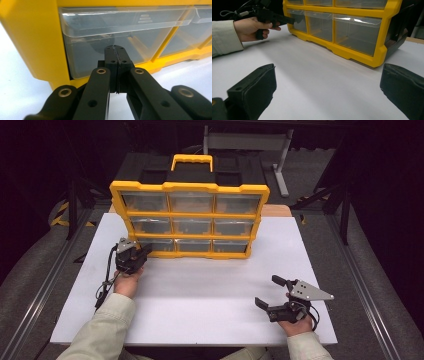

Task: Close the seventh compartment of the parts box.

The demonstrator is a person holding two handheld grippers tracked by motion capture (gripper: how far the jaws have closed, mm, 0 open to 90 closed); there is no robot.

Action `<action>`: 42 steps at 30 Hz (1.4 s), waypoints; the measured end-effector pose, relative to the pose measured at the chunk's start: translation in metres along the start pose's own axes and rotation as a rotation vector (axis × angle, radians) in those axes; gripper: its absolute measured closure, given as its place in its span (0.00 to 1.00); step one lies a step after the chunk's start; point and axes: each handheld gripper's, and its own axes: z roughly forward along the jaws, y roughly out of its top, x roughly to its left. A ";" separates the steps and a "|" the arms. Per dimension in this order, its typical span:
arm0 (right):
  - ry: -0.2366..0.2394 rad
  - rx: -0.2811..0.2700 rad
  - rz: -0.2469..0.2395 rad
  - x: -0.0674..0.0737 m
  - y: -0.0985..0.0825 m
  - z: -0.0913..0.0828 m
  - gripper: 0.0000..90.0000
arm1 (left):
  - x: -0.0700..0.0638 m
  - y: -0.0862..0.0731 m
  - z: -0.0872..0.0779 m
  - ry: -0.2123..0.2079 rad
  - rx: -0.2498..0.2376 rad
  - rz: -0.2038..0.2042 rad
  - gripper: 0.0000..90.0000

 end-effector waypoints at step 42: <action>0.004 -0.011 -0.002 -0.002 0.002 0.001 0.01 | -0.019 0.012 -0.070 -0.337 -0.043 0.110 0.13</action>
